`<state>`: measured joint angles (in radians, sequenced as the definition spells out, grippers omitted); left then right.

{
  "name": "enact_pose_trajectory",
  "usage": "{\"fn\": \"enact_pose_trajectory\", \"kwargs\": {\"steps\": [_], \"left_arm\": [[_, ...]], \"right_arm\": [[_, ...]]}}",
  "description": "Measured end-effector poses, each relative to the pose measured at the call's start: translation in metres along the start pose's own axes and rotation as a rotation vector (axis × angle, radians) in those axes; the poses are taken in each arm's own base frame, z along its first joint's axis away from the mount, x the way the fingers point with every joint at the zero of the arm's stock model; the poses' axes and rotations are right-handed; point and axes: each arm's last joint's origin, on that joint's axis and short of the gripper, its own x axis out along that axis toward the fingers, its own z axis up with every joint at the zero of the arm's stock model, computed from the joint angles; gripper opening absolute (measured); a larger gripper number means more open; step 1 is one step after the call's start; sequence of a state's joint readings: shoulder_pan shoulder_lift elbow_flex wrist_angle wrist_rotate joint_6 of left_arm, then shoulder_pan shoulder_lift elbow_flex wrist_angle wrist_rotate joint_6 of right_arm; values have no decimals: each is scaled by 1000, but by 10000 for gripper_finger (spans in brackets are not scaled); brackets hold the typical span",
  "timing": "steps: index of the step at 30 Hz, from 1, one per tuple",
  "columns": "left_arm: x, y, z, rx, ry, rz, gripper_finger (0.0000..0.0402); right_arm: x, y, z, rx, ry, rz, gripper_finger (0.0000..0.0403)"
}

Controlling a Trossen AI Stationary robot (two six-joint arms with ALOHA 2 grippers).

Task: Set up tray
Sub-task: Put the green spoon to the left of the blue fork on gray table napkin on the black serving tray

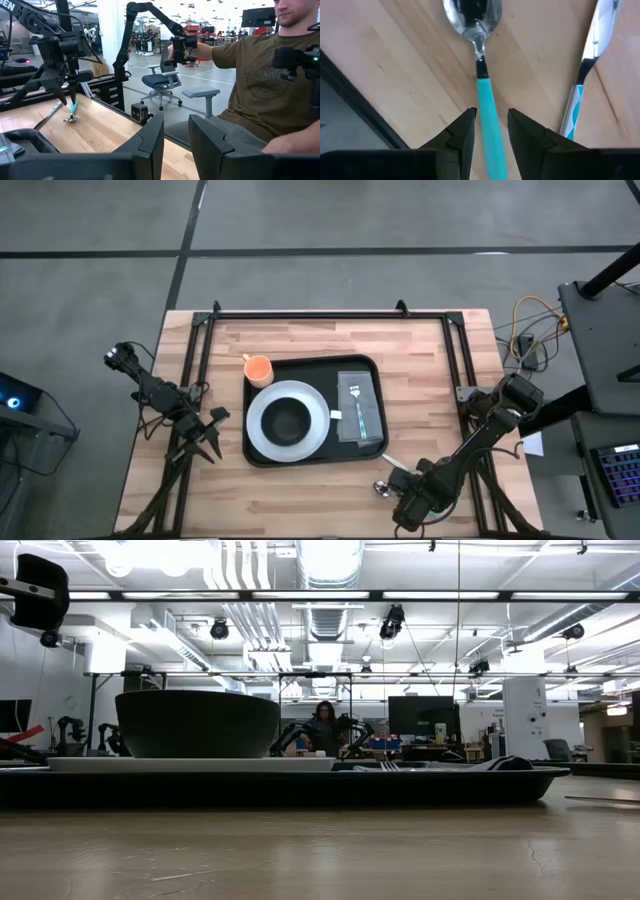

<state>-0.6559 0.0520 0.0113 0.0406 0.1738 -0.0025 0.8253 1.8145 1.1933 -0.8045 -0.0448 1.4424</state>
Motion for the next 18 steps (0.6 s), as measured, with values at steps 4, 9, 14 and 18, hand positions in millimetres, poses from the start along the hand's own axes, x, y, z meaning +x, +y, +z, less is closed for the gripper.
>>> {"fn": "enact_pose_trajectory", "kwargs": {"steps": [4,9,14,18], "left_arm": [[0,0,0,0,0,0,71],[0,0,0,0,0,0,71],[0,0,0,0,0,0,71],[0,0,0,0,0,0,71]], "right_arm": [[3,-2,0,5,1,-5,117],[6,-4,-1,5,0,-2,131],[11,-2,0,3,-6,38,139],[23,-2,-1,-10,5,4,138]]}}
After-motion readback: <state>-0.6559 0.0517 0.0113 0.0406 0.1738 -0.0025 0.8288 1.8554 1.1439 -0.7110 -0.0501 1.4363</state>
